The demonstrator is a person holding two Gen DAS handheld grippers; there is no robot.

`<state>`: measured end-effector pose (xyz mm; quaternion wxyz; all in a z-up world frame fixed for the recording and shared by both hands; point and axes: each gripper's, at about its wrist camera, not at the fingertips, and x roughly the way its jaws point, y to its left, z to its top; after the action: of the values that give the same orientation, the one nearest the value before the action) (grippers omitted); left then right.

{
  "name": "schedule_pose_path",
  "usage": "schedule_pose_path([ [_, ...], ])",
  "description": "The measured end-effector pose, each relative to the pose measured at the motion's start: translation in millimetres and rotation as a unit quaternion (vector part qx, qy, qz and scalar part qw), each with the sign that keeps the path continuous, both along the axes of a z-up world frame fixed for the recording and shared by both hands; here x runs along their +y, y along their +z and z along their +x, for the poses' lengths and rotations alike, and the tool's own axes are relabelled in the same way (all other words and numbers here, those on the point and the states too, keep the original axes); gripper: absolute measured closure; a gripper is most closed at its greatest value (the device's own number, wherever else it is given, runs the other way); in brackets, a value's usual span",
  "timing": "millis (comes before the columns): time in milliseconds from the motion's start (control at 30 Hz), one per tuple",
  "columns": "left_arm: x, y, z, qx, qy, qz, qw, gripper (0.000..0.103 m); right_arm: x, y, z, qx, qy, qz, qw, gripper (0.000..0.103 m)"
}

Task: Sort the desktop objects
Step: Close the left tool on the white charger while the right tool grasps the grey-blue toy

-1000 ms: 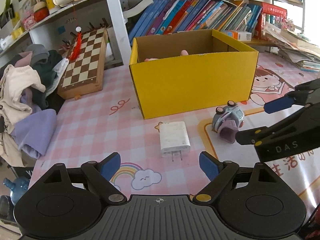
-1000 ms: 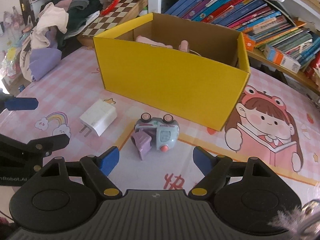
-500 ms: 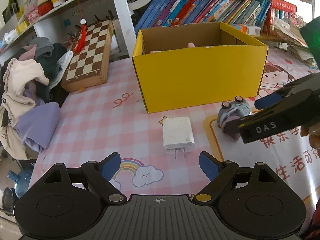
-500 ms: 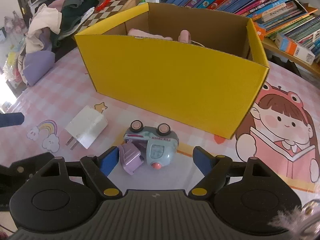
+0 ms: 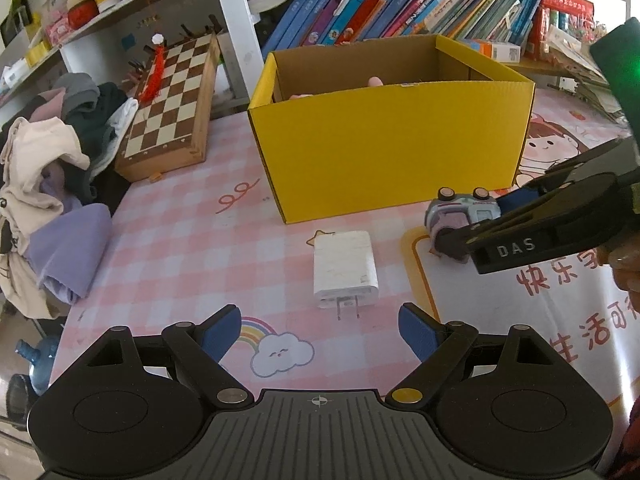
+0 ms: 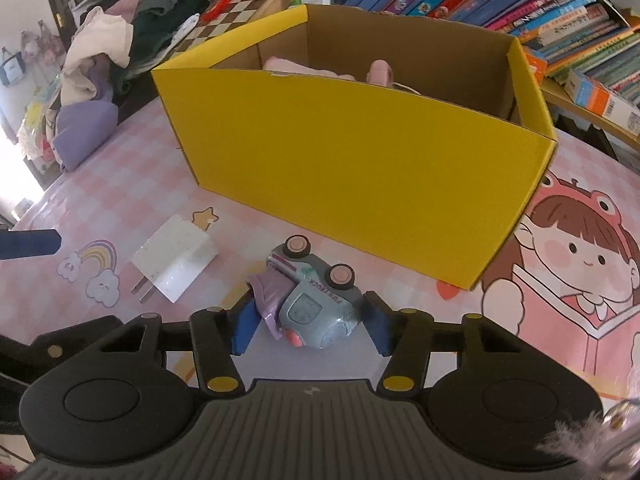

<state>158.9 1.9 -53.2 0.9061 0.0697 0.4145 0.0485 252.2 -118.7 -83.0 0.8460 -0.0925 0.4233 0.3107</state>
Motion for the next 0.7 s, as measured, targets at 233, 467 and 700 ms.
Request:
schedule_pose_path([
  [233,-4,-6,12,0.002,-0.004,-0.01,0.9999,0.015,-14,7,-9,-0.006,-0.003,0.001,1.0,0.056],
  [467,-8,-13,31,-0.001,-0.007,-0.014,0.9999,0.017,-26,8,-13,-0.009,-0.001,-0.009,1.0,0.056],
  [700,-4,-19,42,0.007,0.002,-0.015,0.9999,0.017,-28,7,-10,-0.007,-0.001,-0.005,1.0,0.056],
])
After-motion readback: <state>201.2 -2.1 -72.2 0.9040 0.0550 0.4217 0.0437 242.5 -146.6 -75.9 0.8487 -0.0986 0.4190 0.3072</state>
